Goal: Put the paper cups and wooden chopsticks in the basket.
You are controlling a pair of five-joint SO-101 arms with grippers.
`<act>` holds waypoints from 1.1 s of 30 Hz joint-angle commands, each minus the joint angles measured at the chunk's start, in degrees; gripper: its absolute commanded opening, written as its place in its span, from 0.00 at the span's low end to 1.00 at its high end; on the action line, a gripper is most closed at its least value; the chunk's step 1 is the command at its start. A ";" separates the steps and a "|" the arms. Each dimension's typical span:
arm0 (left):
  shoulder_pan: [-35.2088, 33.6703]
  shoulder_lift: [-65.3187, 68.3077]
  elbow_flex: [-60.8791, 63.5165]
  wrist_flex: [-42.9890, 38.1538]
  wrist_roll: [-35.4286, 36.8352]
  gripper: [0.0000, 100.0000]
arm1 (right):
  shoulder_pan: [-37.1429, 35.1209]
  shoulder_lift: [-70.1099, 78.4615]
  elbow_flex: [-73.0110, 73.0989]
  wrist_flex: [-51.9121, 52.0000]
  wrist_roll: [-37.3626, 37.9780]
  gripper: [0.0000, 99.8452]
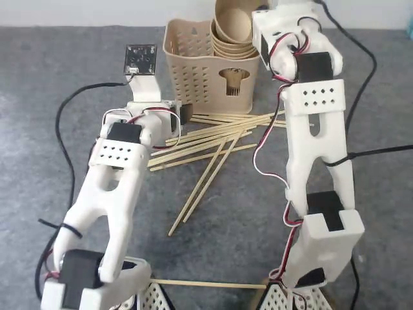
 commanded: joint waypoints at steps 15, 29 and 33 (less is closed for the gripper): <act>-0.18 -2.90 1.36 -3.69 -0.18 0.24 | -0.75 -8.92 -28.66 40.92 -1.85 0.01; -0.62 -2.99 -4.62 7.91 -0.09 0.24 | -3.82 -9.80 -5.71 47.16 -7.21 0.01; -0.70 -2.90 -7.78 13.01 -0.09 0.24 | -4.26 -16.04 3.78 42.24 -7.74 0.01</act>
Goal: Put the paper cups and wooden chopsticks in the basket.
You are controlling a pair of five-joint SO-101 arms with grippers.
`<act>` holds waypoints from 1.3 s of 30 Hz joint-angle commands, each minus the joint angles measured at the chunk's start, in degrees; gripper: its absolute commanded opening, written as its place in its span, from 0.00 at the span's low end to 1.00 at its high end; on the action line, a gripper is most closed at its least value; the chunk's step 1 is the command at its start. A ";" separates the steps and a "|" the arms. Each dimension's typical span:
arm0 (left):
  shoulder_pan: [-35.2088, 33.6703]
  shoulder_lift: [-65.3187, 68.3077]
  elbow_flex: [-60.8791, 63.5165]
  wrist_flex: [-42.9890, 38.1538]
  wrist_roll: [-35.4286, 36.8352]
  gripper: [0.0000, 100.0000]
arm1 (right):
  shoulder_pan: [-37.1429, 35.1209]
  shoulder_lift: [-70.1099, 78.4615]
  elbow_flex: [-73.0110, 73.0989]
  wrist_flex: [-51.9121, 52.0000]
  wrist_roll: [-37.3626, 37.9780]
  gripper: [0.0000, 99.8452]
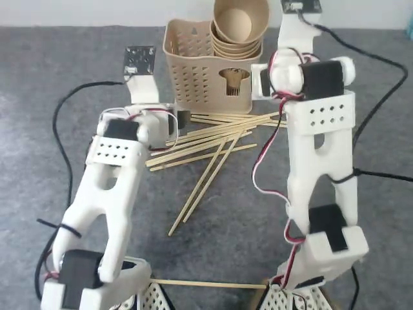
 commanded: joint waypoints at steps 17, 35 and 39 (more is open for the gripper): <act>-3.16 -2.99 -6.64 5.89 -0.09 0.24 | -3.03 -17.10 37.89 -45.93 7.21 0.01; -3.08 -2.55 -6.46 5.10 -0.09 0.24 | -1.10 -3.03 15.38 -47.34 9.49 0.01; -3.08 -2.55 -6.46 5.10 -0.09 0.24 | -1.63 -7.69 14.42 -38.37 9.32 0.01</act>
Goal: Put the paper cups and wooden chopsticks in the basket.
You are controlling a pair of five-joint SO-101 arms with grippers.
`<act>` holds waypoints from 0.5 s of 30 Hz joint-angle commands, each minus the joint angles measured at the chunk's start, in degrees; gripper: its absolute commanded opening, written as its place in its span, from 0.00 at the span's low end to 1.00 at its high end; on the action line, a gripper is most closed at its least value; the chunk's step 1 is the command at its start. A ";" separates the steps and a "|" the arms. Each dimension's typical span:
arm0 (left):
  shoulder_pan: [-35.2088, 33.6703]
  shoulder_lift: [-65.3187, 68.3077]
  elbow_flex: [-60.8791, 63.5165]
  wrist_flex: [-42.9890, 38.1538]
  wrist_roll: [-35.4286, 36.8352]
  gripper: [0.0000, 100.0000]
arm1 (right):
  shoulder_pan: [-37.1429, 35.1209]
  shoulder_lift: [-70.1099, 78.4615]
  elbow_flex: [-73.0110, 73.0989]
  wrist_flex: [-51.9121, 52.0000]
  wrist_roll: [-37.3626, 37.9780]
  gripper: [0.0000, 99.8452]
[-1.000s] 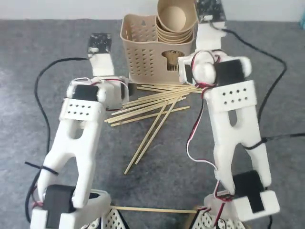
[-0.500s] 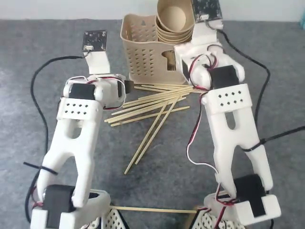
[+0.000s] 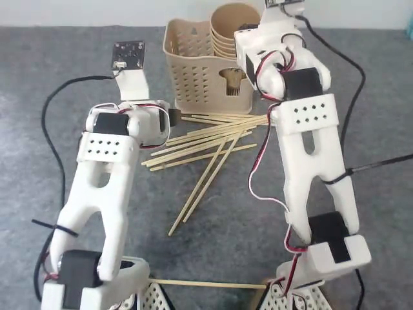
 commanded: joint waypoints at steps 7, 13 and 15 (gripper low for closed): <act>-0.26 -2.99 -3.47 2.64 -0.09 0.24 | 0.13 -19.56 -3.34 22.99 -0.62 0.01; -0.88 -2.99 -6.90 12.57 -0.62 0.24 | -0.48 -26.95 -3.25 37.93 -0.53 0.01; -2.02 -3.08 -7.08 14.77 -2.55 0.24 | -3.47 -27.21 -3.16 44.26 1.23 0.01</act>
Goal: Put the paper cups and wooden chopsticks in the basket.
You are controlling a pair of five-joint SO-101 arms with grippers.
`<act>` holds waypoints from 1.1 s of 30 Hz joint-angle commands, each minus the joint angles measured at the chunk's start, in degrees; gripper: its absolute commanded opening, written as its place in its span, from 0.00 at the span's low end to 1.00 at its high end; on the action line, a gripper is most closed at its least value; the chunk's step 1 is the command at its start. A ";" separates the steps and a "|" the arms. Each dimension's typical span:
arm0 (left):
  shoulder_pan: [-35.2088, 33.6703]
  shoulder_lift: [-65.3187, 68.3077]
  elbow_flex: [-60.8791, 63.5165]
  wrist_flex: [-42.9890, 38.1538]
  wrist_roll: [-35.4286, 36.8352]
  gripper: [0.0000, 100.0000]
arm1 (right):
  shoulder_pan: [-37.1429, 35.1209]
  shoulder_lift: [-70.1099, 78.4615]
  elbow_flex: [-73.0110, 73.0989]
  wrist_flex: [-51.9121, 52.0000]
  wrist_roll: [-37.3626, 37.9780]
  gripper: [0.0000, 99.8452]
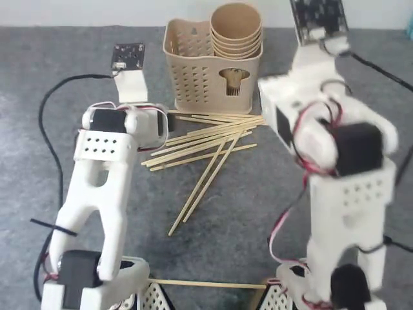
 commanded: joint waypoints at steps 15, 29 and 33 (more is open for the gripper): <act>-34.73 -2.90 -9.01 7.38 -14.33 0.24 | -29.23 -18.07 42.29 6.55 21.71 0.01; -73.85 -2.37 -9.10 -11.08 -18.90 0.24 | -48.40 -26.86 71.82 1.36 38.95 0.13; -80.44 -2.29 -9.10 -13.10 -18.99 0.24 | -54.73 -26.77 72.79 0.57 41.41 0.13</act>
